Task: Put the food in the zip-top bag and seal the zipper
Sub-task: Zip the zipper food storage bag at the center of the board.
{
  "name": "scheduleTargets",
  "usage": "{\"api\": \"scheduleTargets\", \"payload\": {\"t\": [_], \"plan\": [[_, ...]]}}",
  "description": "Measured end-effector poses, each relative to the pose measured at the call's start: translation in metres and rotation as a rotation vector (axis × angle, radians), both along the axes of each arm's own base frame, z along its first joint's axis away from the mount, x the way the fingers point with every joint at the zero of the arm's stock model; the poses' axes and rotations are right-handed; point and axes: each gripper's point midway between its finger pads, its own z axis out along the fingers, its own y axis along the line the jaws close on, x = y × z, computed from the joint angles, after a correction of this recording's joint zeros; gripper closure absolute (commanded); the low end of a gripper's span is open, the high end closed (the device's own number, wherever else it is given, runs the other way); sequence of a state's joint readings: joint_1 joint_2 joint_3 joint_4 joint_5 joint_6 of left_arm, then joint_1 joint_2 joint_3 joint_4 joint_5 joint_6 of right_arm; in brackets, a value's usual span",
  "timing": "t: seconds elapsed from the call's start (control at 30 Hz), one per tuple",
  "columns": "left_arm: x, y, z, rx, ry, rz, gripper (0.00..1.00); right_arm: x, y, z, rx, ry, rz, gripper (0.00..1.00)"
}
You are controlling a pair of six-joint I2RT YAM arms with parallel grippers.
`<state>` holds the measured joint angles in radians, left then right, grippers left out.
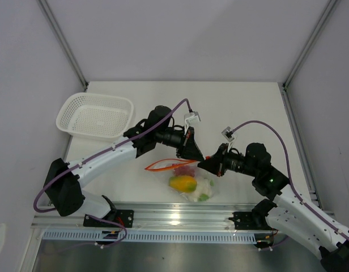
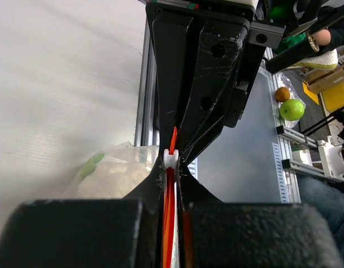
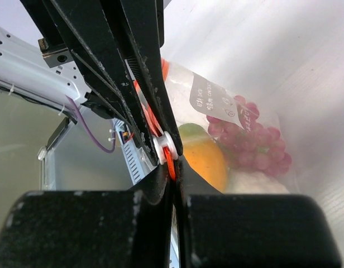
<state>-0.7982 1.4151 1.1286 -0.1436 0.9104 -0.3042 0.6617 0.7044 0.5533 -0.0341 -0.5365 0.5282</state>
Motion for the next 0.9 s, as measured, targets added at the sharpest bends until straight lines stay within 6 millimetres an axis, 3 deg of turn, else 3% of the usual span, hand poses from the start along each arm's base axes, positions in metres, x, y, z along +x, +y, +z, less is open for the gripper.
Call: {"api": "scheduleTargets", "payload": {"t": [0.57,0.9], "plan": [[0.007,0.009,-0.018,0.032,0.008,0.036,0.99,0.012,-0.012,-0.009,0.009,0.019,-0.136,1.0],[0.006,0.033,-0.028,0.071,0.016,0.075,0.99,0.016,-0.021,-0.009,0.009,0.029,-0.181,1.0]]}}
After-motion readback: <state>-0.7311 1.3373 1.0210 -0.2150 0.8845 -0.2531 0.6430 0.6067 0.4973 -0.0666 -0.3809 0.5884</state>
